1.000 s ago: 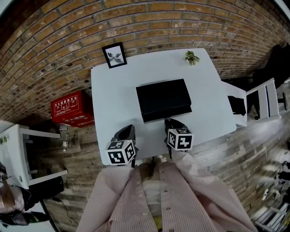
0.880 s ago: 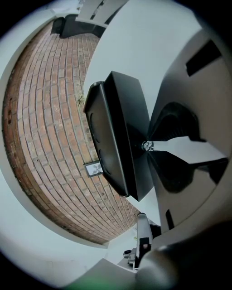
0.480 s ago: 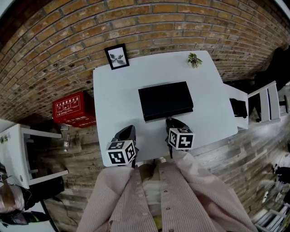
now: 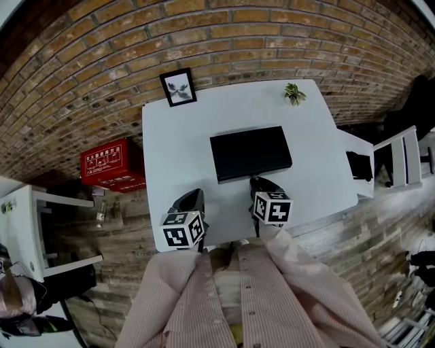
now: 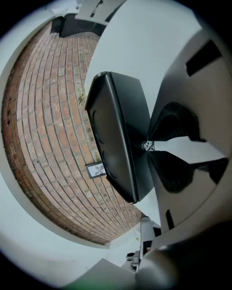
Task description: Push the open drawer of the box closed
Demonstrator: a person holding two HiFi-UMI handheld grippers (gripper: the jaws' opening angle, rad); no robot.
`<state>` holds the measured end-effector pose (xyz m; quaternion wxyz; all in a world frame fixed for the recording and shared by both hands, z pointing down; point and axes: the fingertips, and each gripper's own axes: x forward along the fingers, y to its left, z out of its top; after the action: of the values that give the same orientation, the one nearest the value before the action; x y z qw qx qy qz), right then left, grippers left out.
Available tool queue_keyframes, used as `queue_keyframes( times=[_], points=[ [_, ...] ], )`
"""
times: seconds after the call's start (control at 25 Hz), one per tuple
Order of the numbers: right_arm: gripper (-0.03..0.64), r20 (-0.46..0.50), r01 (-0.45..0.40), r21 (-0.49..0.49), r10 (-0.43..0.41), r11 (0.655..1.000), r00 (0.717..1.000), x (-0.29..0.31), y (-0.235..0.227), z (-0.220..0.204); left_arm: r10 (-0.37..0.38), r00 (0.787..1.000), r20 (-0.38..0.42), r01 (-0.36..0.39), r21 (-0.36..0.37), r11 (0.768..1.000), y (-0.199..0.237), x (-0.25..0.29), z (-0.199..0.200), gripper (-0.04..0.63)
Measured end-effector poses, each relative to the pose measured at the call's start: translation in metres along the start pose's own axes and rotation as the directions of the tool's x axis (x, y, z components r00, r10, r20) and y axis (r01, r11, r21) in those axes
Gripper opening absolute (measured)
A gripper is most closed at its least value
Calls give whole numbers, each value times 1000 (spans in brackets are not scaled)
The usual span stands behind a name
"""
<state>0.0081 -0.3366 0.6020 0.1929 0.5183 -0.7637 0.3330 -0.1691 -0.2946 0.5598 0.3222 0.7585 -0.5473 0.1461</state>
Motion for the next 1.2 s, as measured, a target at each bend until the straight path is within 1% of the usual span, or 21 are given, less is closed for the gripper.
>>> queue_keyframes(
  times=[0.44, 0.68, 0.88, 0.96, 1.04, 1.2],
  points=[
    [71, 10, -2, 1, 2, 1000, 1000, 2, 0, 3, 6, 1000, -4, -6, -3, 1000, 1, 3, 2, -5],
    [72, 42, -33, -61, 35, 998, 998, 2, 4, 5, 1, 1000, -4, -1, -2, 1000, 0, 3, 0, -5],
    [72, 100, -41, -89, 50, 995, 994, -9, 4, 8, -10, 1000, 6, 10, 5, 1000, -5, 0, 0, -5],
    [72, 124, -40, -109, 54, 993, 991, -15, 4, 10, -28, 999, 26, 27, 22, 999, -8, -3, 3, -5],
    [71, 145, -35, -136, 55, 990, 988, -21, 3, 13, -57, 997, 59, 53, 63, 997, -14, -7, 7, -5],
    [69, 190, -44, -226, 88, 973, 978, -38, 8, 24, -106, 986, 127, 90, 127, 988, -26, -18, 18, -5]
  ],
)
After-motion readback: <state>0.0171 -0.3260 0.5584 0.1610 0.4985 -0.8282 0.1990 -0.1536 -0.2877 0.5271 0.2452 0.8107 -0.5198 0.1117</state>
